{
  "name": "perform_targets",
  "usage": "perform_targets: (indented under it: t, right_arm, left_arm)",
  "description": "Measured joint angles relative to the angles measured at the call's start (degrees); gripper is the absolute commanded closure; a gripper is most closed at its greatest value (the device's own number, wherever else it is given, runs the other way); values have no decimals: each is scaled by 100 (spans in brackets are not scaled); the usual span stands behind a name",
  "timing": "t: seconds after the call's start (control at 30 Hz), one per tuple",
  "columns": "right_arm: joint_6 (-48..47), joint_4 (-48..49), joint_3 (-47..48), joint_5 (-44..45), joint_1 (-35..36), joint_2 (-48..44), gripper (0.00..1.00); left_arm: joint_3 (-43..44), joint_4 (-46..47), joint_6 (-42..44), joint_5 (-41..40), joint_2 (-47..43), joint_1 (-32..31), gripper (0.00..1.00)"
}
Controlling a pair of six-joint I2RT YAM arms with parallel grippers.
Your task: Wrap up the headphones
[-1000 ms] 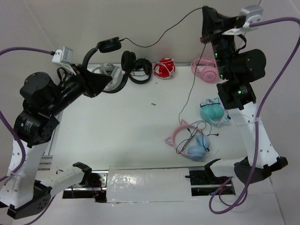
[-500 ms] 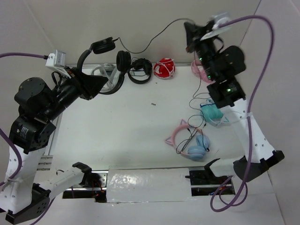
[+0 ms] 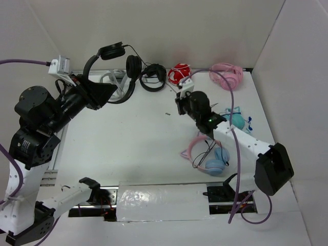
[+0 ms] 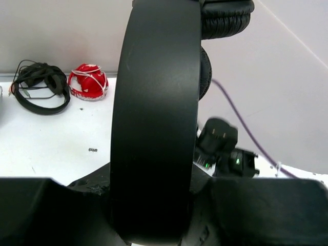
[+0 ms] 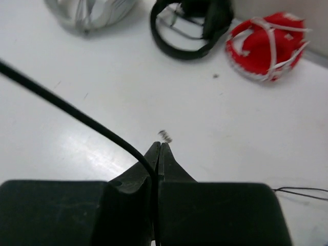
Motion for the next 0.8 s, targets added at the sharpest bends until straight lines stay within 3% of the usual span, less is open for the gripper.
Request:
perform_targets:
  t: [0.17,0.27,0.57,0.8]
  right_arm:
    - [289,291,-688,284,807,87,100]
    - [498,378,-811,479,944,254,100]
    - [868,680,-304,1132,1215,1268,100]
    - [905,1399,-586,693,1733,1283,100]
  left_arm:
    - [0,46,-17,131,400,17,100]
    - [-2,101,-26,525,748,96,100]
    - [-179,367,-70,2616,1075,352,100]
    - [-319,522,-306,2656,885,522,100]
